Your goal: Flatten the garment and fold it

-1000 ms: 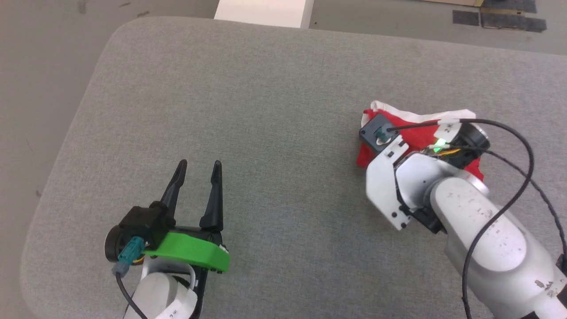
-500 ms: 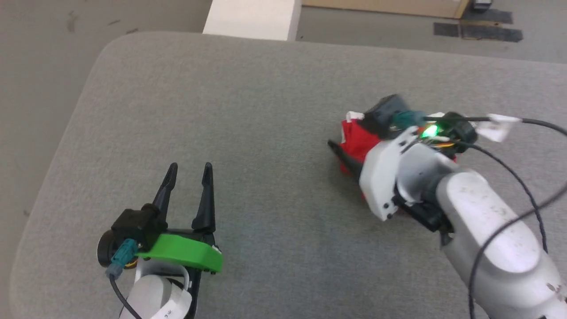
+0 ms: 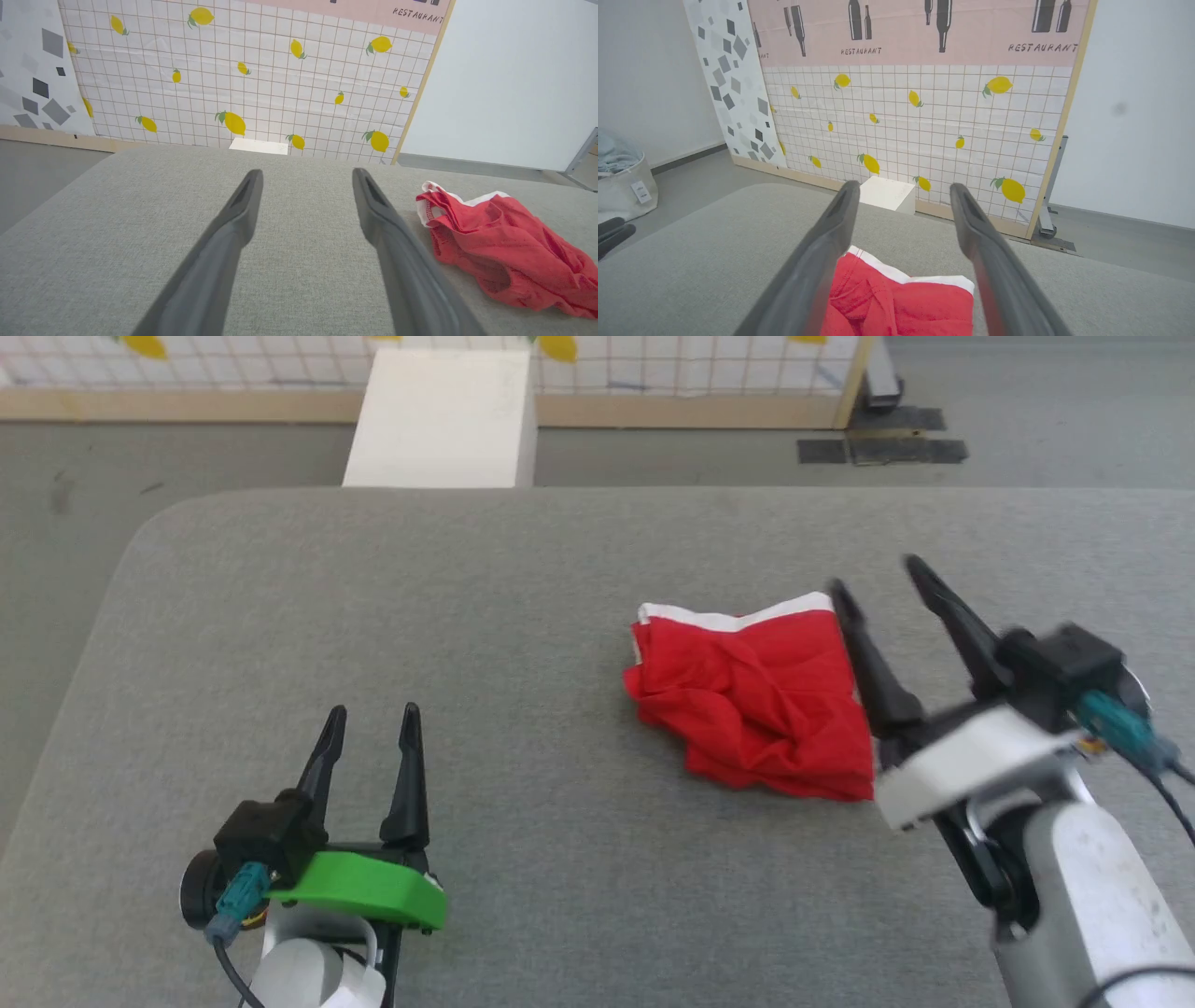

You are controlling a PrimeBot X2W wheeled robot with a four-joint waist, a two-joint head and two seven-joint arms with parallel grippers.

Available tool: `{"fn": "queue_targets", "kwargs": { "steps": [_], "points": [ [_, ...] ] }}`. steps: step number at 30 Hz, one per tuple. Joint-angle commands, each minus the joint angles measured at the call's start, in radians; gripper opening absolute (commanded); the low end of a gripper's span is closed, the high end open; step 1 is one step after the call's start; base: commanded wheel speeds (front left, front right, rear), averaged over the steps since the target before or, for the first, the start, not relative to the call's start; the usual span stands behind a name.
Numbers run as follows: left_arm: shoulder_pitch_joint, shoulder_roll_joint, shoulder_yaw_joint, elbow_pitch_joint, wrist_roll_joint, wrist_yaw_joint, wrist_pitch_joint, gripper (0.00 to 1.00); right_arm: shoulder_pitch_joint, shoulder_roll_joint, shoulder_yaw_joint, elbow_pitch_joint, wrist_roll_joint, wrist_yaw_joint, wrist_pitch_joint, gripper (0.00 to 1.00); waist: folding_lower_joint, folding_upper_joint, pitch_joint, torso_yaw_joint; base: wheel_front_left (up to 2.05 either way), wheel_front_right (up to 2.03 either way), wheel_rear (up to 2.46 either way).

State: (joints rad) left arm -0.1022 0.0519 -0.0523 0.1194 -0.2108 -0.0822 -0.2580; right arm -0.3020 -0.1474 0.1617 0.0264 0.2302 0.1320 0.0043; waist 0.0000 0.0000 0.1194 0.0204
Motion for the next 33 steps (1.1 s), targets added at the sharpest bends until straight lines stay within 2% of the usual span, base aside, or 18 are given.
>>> {"fn": "queue_targets", "kwargs": {
  "steps": [1, 6, 14, 33],
  "points": [
    [0.018, -0.002, 0.004, -0.002, 0.007, -0.006, -0.004, 1.00, 0.036, 0.007, -0.024, 0.005, -0.015, -0.001, -0.032, 1.00, 0.0000, 0.0000, -0.030, -0.034, 0.00, 0.00, 0.00],
    [0.035, -0.002, 0.014, -0.004, 0.014, -0.009, -0.004, 1.00, 0.124, 0.022, -0.106, 0.027, -0.055, -0.001, -0.115, 1.00, 0.0000, 0.0000, -0.051, -0.059, 0.00, 0.00, 0.00],
    [0.058, -0.002, 0.020, -0.004, 0.014, -0.010, -0.004, 1.00, 0.239, 0.019, -0.150, 0.059, -0.082, -0.001, -0.199, 1.00, 0.0000, 0.0000, -0.082, -0.067, 0.00, 0.00, 0.00],
    [0.085, -0.002, 0.025, -0.005, 0.007, -0.008, -0.004, 1.00, 0.328, 0.025, -0.144, 0.076, -0.078, -0.001, -0.207, 1.00, 0.0000, 0.0000, -0.087, -0.072, 0.00, 0.00, 0.00]
  ]
}}
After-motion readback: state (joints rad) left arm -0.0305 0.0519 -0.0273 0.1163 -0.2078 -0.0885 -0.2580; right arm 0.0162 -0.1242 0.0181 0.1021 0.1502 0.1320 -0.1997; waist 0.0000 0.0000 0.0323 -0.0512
